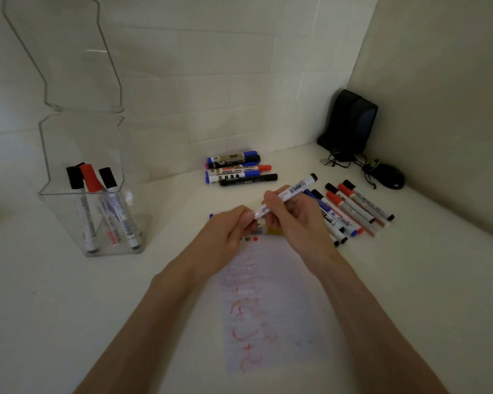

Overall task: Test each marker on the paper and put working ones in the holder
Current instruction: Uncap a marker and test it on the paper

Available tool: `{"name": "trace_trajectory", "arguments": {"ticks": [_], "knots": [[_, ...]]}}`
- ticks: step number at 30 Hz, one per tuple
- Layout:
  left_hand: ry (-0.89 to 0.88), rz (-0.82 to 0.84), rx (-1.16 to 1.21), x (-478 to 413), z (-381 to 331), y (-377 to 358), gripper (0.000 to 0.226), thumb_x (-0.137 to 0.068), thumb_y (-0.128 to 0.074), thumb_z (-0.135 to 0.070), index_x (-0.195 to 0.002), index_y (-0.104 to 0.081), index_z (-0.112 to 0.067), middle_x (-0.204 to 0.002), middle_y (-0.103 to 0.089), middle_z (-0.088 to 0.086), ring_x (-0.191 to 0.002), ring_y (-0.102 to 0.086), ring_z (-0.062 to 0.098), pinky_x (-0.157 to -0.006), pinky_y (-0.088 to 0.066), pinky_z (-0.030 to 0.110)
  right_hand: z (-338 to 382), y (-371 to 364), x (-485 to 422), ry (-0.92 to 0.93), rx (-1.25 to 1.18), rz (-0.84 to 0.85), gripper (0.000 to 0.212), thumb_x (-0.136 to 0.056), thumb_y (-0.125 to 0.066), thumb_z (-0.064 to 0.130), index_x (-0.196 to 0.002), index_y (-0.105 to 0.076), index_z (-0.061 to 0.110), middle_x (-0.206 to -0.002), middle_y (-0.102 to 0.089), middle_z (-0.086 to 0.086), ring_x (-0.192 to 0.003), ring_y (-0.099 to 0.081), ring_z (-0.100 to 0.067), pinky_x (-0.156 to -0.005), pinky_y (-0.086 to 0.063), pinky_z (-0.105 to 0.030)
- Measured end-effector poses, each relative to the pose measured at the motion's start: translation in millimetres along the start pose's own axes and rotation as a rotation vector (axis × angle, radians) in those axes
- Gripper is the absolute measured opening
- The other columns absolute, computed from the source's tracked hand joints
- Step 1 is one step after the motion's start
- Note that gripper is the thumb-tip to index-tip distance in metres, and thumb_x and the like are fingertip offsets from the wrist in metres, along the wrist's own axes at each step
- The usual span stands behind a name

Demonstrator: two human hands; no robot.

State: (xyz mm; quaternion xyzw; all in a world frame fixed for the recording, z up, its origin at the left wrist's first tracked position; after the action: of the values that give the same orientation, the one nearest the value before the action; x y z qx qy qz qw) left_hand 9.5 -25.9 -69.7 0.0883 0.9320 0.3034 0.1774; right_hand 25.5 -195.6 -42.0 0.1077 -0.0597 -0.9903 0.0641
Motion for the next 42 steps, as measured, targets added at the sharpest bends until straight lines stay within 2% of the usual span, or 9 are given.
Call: {"name": "trace_trajectory", "arguments": {"ticks": [5, 11, 13, 17, 20, 27, 31, 36, 42], "knots": [[-0.051, 0.065, 0.093, -4.1, -2.3, 1.5, 0.038, -0.109, -0.031, -0.03, -0.076, -0.048, -0.027, -0.064, -0.046, -0.014, -0.061, -0.041, 0.006, -0.064, -0.037, 0.022, 6.2, 3.1, 1.4, 0.029, 0.019, 0.029, 0.029, -0.103, -0.06, 0.025, -0.092, -0.065, -0.002, -0.074, -0.063, -0.011, -0.067, -0.057, -0.012, -0.066, -0.052, -0.024], [-0.038, 0.0, 0.272, 8.8, 12.6, 38.8, 0.039, -0.108, -0.031, -0.024, -0.084, -0.053, -0.003, -0.068, -0.047, -0.009, -0.058, -0.039, 0.004, -0.059, -0.035, 0.015, 11.6, 52.3, -10.8, 0.023, -0.156, -0.363, 0.023, -0.104, -0.057, 0.028, -0.089, -0.068, 0.016, -0.072, -0.062, 0.004, -0.064, -0.054, -0.006, -0.064, -0.047, -0.023], [-0.012, -0.011, 0.226, 10.8, 11.0, 32.9, 0.027, -0.109, -0.036, -0.019, -0.095, -0.058, -0.012, -0.077, -0.054, -0.009, -0.066, -0.048, 0.005, -0.064, -0.044, 0.017, 6.1, 49.2, -11.2, 0.015, -0.187, -0.382, 0.02, -0.103, -0.058, 0.027, -0.092, -0.07, 0.015, -0.072, -0.067, 0.005, -0.066, -0.059, -0.005, -0.065, -0.052, -0.021], [0.121, 0.092, -0.073, 12.0, 9.4, 15.5, 0.01, -0.095, -0.062, -0.042, -0.096, -0.065, -0.033, -0.085, -0.065, -0.011, -0.073, -0.058, 0.01, -0.07, -0.051, 0.027, -1.3, 48.4, -10.5, -0.043, -0.319, -0.379, 0.023, -0.103, -0.059, 0.028, -0.103, -0.073, 0.01, -0.08, -0.073, 0.001, -0.074, -0.068, -0.01, -0.071, -0.057, -0.021], [0.153, 0.151, -0.354, 11.2, 4.7, 15.0, 0.028, -0.087, -0.067, -0.054, -0.109, -0.069, -0.038, -0.098, -0.066, -0.017, -0.085, -0.059, 0.004, -0.083, -0.054, 0.029, -5.4, 46.9, -9.6, -0.11, -0.322, -0.332, 0.025, -0.102, -0.06, 0.028, -0.109, -0.072, 0.006, -0.086, -0.074, -0.007, -0.075, -0.068, -0.016, -0.068, -0.057, -0.025], [0.205, 0.176, -0.44, 10.3, 7.0, 9.0, 0.075, -0.078, -0.066, -0.072, -0.145, -0.046, -0.043, -0.133, -0.062, -0.013, -0.119, -0.058, 0.009, -0.102, -0.045, 0.028, -9.6, 33.7, -3.9, -0.223, -0.132, -0.223, 0.028, -0.092, -0.074, 0.031, -0.105, -0.072, 0.006, -0.086, -0.078, -0.009, -0.066, -0.068, -0.019, -0.055, -0.051, -0.025], [0.24, 0.198, -0.397, 11.2, 5.9, 10.4, 0.076, -0.075, -0.066, -0.074, -0.143, -0.048, -0.044, -0.136, -0.06, -0.012, -0.12, -0.056, 0.01, -0.101, -0.043, 0.027, -21.2, 24.9, 0.6, -0.264, 0.023, -0.241, 0.027, -0.082, -0.085, 0.03, -0.085, -0.067, 0.01, -0.064, -0.062, 0.0, -0.051, -0.05, -0.007, -0.05, -0.044, -0.018], [0.217, 0.2, -0.381, 12.3, 6.2, 10.2, 0.059, -0.077, -0.065, -0.073, -0.13, -0.056, -0.048, -0.127, -0.064, -0.017, -0.112, -0.059, 0.005, -0.097, -0.048, 0.028, -30.2, 12.6, -0.2, -0.207, 0.215, -0.258, 0.015, -0.086, -0.075, 0.009, -0.081, -0.061, 0.008, -0.066, -0.062, 0.002, -0.053, -0.056, 0.003, -0.047, -0.042, -0.006], [0.206, 0.193, -0.366, 12.1, 9.4, 8.2, 0.051, -0.077, -0.066, -0.072, -0.123, -0.055, -0.051, -0.117, -0.065, -0.02, -0.104, -0.06, 0.003, -0.091, -0.049, 0.026, -38.7, 4.3, -3.6, -0.104, 0.246, -0.271, 0.025, -0.083, -0.08, 0.011, -0.074, -0.06, 0.001, -0.061, -0.06, -0.008, -0.048, -0.053, 0.002, -0.049, -0.043, -0.009]]}}
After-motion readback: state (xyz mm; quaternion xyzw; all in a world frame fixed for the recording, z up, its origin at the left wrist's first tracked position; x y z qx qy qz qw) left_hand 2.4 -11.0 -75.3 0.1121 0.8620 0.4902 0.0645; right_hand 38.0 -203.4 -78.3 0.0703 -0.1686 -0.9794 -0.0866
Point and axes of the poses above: each hand's wrist, its own x-axis away from the middle knuckle, its own y-axis out of the back of the hand, z = x × y, the point moved 1 cm from there along -x, towards the middle knuckle
